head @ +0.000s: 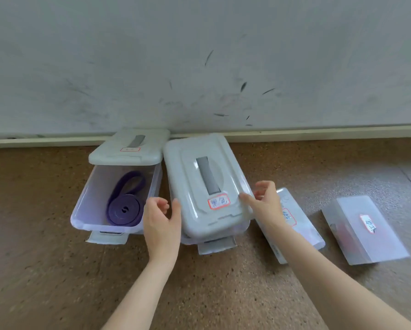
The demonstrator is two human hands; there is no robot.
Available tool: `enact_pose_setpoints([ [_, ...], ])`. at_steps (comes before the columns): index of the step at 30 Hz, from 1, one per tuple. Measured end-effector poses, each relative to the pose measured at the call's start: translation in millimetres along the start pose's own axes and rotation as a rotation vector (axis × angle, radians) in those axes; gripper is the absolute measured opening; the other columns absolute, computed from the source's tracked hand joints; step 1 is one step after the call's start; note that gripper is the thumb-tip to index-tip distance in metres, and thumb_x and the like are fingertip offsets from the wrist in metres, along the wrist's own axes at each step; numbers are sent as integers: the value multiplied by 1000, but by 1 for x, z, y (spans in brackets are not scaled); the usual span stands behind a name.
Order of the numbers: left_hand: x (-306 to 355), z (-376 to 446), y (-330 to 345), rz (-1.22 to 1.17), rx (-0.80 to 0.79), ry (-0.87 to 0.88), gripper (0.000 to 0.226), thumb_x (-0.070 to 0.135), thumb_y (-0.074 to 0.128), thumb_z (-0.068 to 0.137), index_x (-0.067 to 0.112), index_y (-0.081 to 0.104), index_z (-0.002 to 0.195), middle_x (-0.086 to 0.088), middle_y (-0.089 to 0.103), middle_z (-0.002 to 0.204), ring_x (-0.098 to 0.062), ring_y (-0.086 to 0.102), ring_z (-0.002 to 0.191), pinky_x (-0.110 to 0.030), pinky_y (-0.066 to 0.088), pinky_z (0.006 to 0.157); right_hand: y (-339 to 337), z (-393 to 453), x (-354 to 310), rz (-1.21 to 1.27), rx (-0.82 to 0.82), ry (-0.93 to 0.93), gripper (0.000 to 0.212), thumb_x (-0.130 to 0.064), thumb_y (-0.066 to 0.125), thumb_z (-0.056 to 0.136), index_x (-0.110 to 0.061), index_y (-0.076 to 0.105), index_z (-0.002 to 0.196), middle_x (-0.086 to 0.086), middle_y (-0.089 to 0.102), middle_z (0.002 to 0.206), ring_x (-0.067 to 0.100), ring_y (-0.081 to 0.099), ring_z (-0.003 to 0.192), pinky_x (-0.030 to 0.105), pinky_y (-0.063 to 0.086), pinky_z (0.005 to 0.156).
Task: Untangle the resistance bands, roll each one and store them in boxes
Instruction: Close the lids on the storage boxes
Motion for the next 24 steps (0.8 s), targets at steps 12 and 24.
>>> enact_pose_setpoints([
  [12,-14,20,31,72,-457,-249,56,13,55,91,17,33,142,-7,48,139,-26,45,128,-41,38,102,25,1,0,-396,-16,2,31,-26,57,89,-5,51,112,15,49,119,31,52,105,38,40,87],
  [24,-22,-19,21,101,-614,-321,72,13,64,86,24,24,145,-6,42,143,-25,45,127,-42,42,100,2,-49,39,-358,-328,252,36,-20,60,88,-7,48,119,14,57,121,30,55,110,39,46,93],
])
Point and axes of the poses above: each hand's wrist, its own z-axis towards the middle knuckle, its own y-axis out of the palm, x = y × z, the point moved 6 cm from there along z, towards the middle knuckle
